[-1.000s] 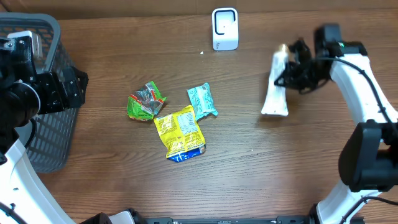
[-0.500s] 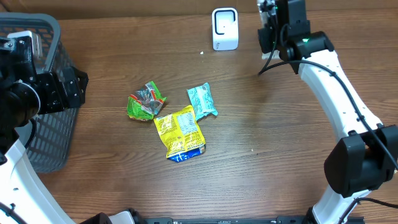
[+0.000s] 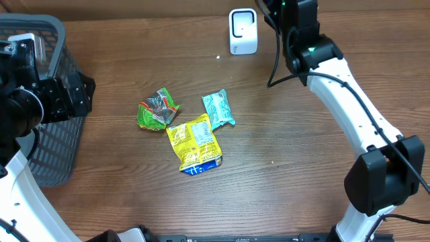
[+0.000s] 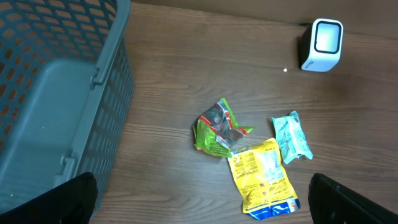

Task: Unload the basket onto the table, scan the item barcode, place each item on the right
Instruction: 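Carry the white tube toward the white scanner with the right gripper, then hold the tube's barcode side against the scanner window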

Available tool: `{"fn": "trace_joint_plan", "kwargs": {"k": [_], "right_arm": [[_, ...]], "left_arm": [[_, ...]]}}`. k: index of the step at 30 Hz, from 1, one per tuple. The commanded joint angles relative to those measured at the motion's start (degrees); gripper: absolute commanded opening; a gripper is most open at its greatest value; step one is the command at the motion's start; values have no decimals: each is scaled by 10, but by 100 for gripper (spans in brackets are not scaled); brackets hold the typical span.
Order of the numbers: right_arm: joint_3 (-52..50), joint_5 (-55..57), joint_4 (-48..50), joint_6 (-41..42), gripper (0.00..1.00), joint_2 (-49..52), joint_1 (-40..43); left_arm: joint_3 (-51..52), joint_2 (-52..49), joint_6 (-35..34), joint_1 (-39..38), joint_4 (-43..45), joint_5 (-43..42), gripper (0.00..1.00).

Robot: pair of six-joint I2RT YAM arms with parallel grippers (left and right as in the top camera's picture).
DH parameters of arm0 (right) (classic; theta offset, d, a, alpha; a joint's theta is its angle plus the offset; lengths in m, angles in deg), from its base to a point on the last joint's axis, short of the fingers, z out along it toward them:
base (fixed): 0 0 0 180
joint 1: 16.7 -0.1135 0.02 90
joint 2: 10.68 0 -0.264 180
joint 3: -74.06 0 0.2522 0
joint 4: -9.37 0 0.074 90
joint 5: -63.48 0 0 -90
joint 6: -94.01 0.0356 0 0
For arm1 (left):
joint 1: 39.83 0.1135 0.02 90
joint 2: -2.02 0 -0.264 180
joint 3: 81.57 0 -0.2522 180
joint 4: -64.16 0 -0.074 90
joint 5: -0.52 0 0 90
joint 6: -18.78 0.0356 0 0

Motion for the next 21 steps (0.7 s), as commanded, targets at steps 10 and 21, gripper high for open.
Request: {"fn": "trace_joint_plan", "kwargs": {"k": [10,21], "right_arm": [[22,29,123,-149,4,139,-16],[22,29,293,-325,4,263,-11]], "left_arm": [[2,-2,10,5,1,-8,100],[2,-2,10,5,1,-8,100]]}}
